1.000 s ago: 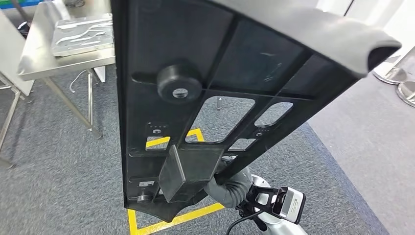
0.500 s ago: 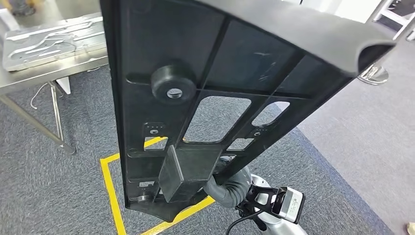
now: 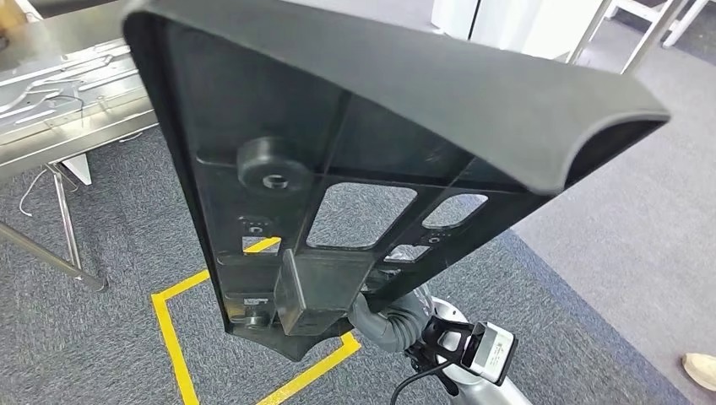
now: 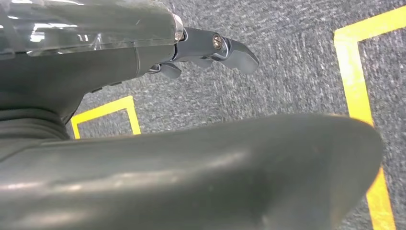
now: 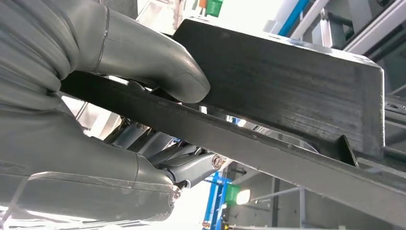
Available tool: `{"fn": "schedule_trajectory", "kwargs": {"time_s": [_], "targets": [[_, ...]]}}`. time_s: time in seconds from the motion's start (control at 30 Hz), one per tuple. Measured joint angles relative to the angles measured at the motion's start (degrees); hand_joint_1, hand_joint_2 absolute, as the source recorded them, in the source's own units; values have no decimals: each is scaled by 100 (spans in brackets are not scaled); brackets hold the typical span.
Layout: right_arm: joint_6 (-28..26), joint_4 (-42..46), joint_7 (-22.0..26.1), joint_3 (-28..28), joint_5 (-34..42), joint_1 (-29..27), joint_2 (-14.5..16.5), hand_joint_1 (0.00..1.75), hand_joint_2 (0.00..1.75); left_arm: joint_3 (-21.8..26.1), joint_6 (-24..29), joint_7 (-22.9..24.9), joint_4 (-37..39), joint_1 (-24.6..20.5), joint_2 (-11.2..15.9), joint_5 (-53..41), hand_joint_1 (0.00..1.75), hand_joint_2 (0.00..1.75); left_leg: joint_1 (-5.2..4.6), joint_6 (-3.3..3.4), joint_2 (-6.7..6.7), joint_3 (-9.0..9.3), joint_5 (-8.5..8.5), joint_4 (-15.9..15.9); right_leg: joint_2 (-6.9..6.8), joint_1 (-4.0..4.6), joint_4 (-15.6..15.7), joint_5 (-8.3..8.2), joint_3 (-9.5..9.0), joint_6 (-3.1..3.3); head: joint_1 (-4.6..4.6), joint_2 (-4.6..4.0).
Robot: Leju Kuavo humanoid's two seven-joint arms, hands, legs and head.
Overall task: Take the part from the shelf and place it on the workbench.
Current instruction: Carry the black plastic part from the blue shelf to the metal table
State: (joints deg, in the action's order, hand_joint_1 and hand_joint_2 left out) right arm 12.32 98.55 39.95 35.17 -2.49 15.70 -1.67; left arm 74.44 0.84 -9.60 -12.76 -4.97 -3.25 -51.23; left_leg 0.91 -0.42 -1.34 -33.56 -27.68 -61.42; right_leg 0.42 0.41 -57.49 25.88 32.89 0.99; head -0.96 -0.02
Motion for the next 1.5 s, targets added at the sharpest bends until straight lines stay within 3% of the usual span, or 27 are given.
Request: {"fn": "schedule_trajectory", "kwargs": {"time_s": [0.07, 0.13, 0.2, 0.3, 0.33, 0.37, 0.4, 0.47, 0.53, 0.57, 0.63, 0.7, 0.73, 0.8, 0.87, 0.9, 0.93, 0.97, 1.03, 1.1, 1.17, 1.23, 1.3, 1.37, 1.4, 1.43, 1.5], "targets": [[-15, -12, 1, 0, -6, 18, -9, 175, 175, 0, -6, -8, 0, -18, 3, 0, 0, 0, -36, 53, -35, 117, 77, 314, -45, 22, -17, 21, 3, -50, 1, 0], [-44, -17, 1, 0, -20, 25, -16, 175, 175, 1, -6, -11, 0, -18, 4, 0, 0, 0, -36, 109, 18, 107, 96, 349, -97, 22, -17, 32, 10, -107, 0, 0], [-80, -17, 1, 0, -38, 38, -22, 175, 175, 1, -11, -15, 0, -12, 4, -1, 0, 0, -13, 174, 63, 120, 131, 394, -106, 9, -180, 168, 71, -170, 1, 0], [-107, -32, 1, 0, -57, 54, -39, 175, 175, 1, -18, -21, 0, -15, 6, -2, 0, 0, -2, 213, 123, 119, 149, 416, -71, -42, -1224, 700, 556, -246, 2, 0], [-108, -42, 1, 0, -60, 53, -48, 175, 175, 1, -18, -21, 0, -13, 7, -2, 0, 0, -1, 213, 151, 116, 149, 415, -68, -63, -1565, 810, 729, -266, 2, 0], [-108, -51, 1, 0, -62, 51, -55, 175, 175, 1, -19, -21, 0, -12, 7, -3, 0, 0, -1, 212, 187, 118, 148, 413, -66, -82, -1719, 810, 814, -280, 2, 0], [-109, -57, 1, 0, -63, 51, -62, 175, 175, 0, -20, -21, 0, -11, 8, -4, 0, 0, 1, 207, 229, 125, 146, 412, -63, -101, -1639, 696, 785, -288, 2, 0], [-115, -61, 1, 0, -62, 54, -71, 175, 175, -1, -24, -21, 1, -14, 7, -7, 0, 0, 7, 184, 325, 148, 134, 408, 21, -134, -876, 272, 425, -278, 2, 0], [-130, -62, 0, 1, -63, 59, -78, 175, 175, -2, -26, -21, 1, -25, 5, -8, 0, 0, -1, 129, 415, 138, 123, 390, 169, -143, -181, 27, 100, -250, 2, 0], [-140, -63, 0, 1, -62, 60, -83, 175, 175, -2, -26, -21, 1, -27, 5, -9, 0, 0, -1, 93, 452, 123, 123, 388, 218, -135, -44, 9, 41, -230, 2, 0], [-158, -63, 0, 2, -63, 63, -90, 175, 175, -2, -25, -21, 1, -20, 9, -9, 0, 0, 10, 11, 516, 107, 132, 407, 171, -118, -14, 18, 32, -174, 1, 0], [-174, -64, 1, 2, -64, 72, -90, 175, 175, -2, -25, -21, 1, -11, 17, -9, 0, 0, 21, -49, 437, 60, 41, 289, 83, -131, 40, 2, -4, -90, 1, 0], [-181, -64, 1, 2, -65, 76, -89, 175, 175, -2, -26, -21, 1, -15, 20, -10, 0, 0, 21, -68, 361, -39, -91, 67, 28, -141, 68, -4, -24, -51, 1, 0], [-188, -70, 1, 2, -66, 78, -89, 175, 175, -3, -29, -21, 2, -27, 20, -13, 0, 0, 27, -95, 231, -397, -459, -677, -85, -121, 77, 8, -41, 0, 0, 0], [-191, -82, 1, 2, -67, 75, -90, 175, 175, -4, -38, -21, 1, -21, 20, -16, 0, 0, 32, -116, 202, -693, -622, -1250, -189, -96, 69, 25, -47, 16, 0, 0], [-195, -87, 1, 2, -68, 75, -90, 175, 175, -4, -45, -21, 0, -12, 21, -18, 0, 0, 32, -115, 188, -695, -537, -1236, -238, -89, 62, 38, -56, 16, 0, 0], [-199, -89, 1, 2, -69, 76, -90, 175, 175, -4, -54, -21, 0, -5, 22, -21, 0, 0, 31, -105, 159, -580, -352, -988, -288, -83, 54, 54, -71, 12, 0, 0], [-205, -90, 1, 2, -70, 77, -90, 175, 175, -4, -61, -21, 0, -3, 24, -25, 0, 0, 28, -85, 88, -381, -125, -579, -337, -76, 45, 75, -90, 0, 0, 0], [-216, -90, 0, 2, -72, 79, -91, 175, 175, -6, -67, -21, 1, -20, 27, -35, 0, 0, -15, -28, -100, -40, 135, 130, -426, -39, 19, 117, -117, -45, 0, 0], [-231, -90, 0, 3, -77, 82, -95, 175, 175, -9, -68, -21, 1, -30, 29, -41, 0, 0, -54, 27, -146, 32, 149, 337, -511, -7, 5, 137, -120, -98, 1, 0], [-250, -90, 0, 4, -83, 87, -96, 175, 175, -10, -68, -21, 1, -11, 29, -43, 0, 0, -42, 87, -37, 15, 178, 359, -560, -18, -13, 166, -123, -156, 1, 0], [-272, -89, 1, 4, -85, 94, -99, 175, 175, -12, -69, -21, 1, -3, 28, -44, 0, 0, -19, 150, 59, 14, 213, 390, -374, -50, -271, 360, -19, -224, 1, 0], [-287, -93, 2, 4, -86, 90, -111, 175, 175, -15, -72, -21, 1, -19, 29, -44, 0, 0, -11, 184, 157, -3, 232, 397, -135, -76, -979, 739, 315, -270, 1, 0], [-294, -111, 1, 4, -87, 81, -127, 175, 175, -16, -79, -21, 1, -26, 29, -45, 0, 0, -13, 192, 273, -19, 238, 392, -78, -84, -1649, 960, 647, -288, 1, 0], [-295, -120, 1, 4, -87, 79, -133, 175, 175, -17, -82, -21, 1, -23, 29, -46, 0, 0, -13, 191, 337, -20, 240, 387, -72, -89, -1704, 907, 681, -289, 1, 0], [-297, -127, 1, 4, -87, 79, -138, 175, 175, -18, -86, -21, 1, -20, 29, -49, 0, 0, -12, 185, 404, -16, 242, 382, -58, -98, -1515, 746, 596, -284, 1, 0], [-303, -132, 1, 4, -87, 85, -146, 175, 175, -24, -97, -25, 1, -23, 27, -57, 0, 0, -14, 157, 537, -16, 243, 361, 110, -128, -718, 341, 220, -256, 1, 0]]}}
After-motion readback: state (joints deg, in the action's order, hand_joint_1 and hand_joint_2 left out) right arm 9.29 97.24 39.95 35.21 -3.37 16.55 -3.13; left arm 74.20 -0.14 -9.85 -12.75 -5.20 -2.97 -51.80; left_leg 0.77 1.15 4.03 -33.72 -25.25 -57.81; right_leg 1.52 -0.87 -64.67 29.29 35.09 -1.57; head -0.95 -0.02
